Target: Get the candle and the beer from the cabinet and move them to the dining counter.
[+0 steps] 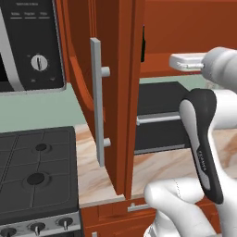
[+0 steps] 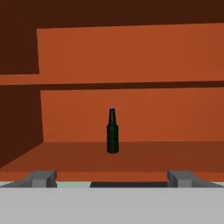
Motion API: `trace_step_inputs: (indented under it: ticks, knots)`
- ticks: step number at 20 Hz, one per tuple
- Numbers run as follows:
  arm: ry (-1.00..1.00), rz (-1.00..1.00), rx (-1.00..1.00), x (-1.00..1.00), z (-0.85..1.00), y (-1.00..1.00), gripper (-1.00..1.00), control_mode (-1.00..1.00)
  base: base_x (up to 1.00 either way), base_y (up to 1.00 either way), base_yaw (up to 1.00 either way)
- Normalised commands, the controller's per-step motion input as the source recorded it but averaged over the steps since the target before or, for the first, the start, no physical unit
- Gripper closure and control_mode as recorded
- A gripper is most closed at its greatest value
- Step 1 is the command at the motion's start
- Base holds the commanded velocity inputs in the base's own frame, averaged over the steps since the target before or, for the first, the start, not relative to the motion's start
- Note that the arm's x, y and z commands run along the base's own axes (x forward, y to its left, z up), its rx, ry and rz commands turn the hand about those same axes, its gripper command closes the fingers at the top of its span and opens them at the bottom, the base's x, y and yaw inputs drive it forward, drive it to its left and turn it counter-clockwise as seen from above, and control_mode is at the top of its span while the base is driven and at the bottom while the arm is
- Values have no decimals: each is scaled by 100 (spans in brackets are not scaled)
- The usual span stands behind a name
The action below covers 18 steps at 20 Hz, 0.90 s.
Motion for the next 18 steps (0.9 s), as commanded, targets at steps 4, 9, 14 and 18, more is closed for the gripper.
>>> trace_step_inputs:
  ticks: [4, 9, 14, 18]
  knots:
    - [4, 0, 0, 29, -2, 9, -100, -100, 0, 0, 0]
    - [4, 0, 0, 32, -6, 6, -100, -100, 0, 0, 0]
    - [1, 0, 0, 39, -2, 0, -100, -100, 0, 0, 0]
    - [1, 0, 0, 39, 0, -3, -100, -100, 0, 0, 0]
